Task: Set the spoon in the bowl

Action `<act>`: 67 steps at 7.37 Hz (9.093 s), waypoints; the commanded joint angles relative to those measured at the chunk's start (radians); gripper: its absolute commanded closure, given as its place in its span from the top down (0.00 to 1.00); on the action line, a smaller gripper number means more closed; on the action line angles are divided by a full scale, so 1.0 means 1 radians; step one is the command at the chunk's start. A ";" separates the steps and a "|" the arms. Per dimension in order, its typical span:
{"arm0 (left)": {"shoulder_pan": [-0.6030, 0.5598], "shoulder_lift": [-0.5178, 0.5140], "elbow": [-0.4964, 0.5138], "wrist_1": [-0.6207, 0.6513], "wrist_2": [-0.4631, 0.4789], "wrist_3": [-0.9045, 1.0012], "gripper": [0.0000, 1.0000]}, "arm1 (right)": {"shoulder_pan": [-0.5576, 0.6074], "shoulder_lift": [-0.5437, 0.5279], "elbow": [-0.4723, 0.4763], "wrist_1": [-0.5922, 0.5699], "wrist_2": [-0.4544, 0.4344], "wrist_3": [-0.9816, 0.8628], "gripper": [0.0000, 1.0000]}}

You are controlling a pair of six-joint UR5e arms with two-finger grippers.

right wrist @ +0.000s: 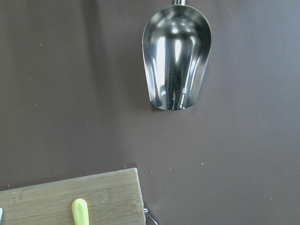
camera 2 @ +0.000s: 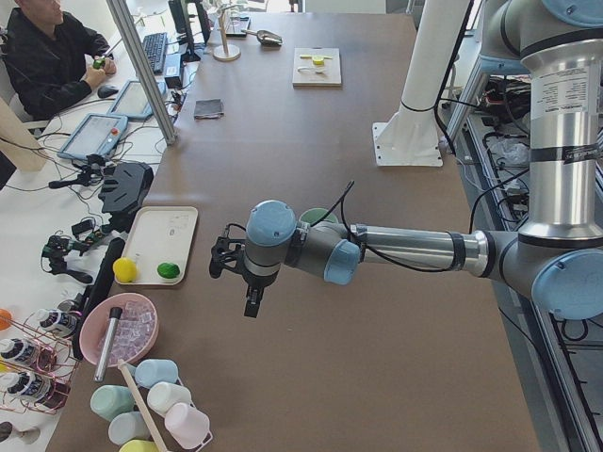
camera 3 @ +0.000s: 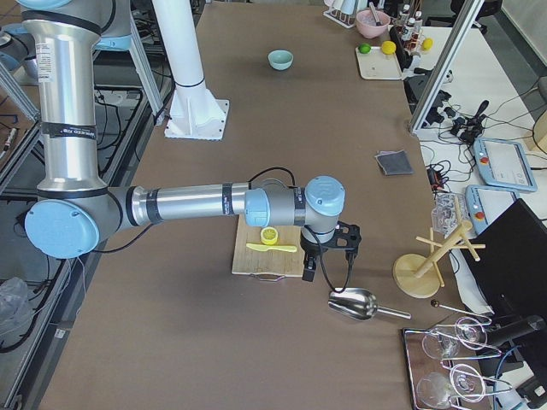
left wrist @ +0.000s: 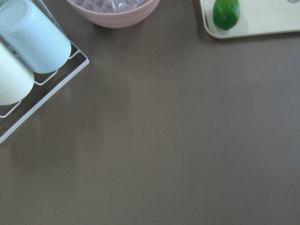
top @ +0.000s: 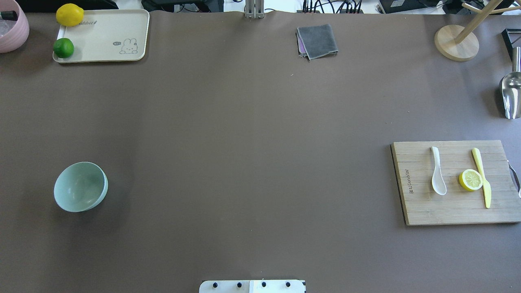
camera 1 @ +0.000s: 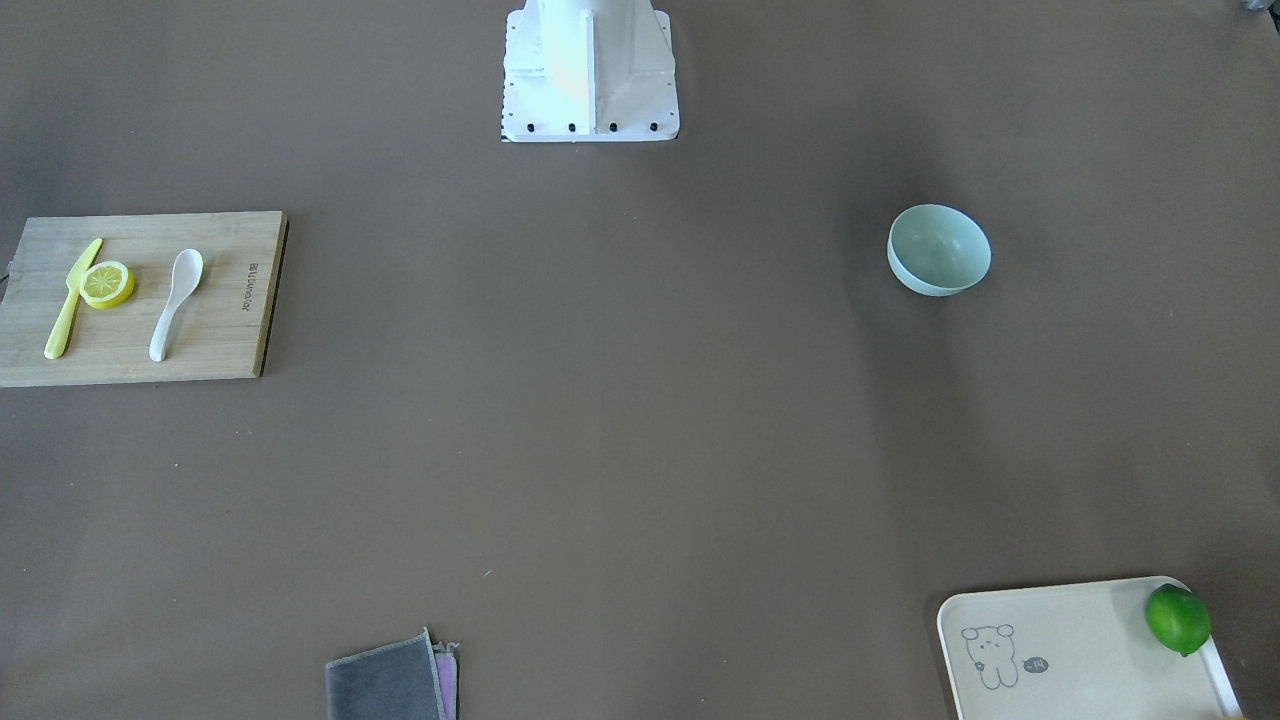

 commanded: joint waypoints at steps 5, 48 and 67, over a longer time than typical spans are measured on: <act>0.003 0.001 0.001 -0.002 0.000 -0.002 0.98 | 0.001 -0.002 0.005 0.001 0.029 0.001 1.00; 0.720 -0.201 0.072 -0.635 -0.006 -1.050 0.00 | -0.249 0.120 0.103 0.003 0.138 0.137 1.00; 0.898 -0.710 0.181 -0.202 0.499 -1.081 0.98 | -0.481 0.168 0.069 0.001 -0.089 0.455 1.00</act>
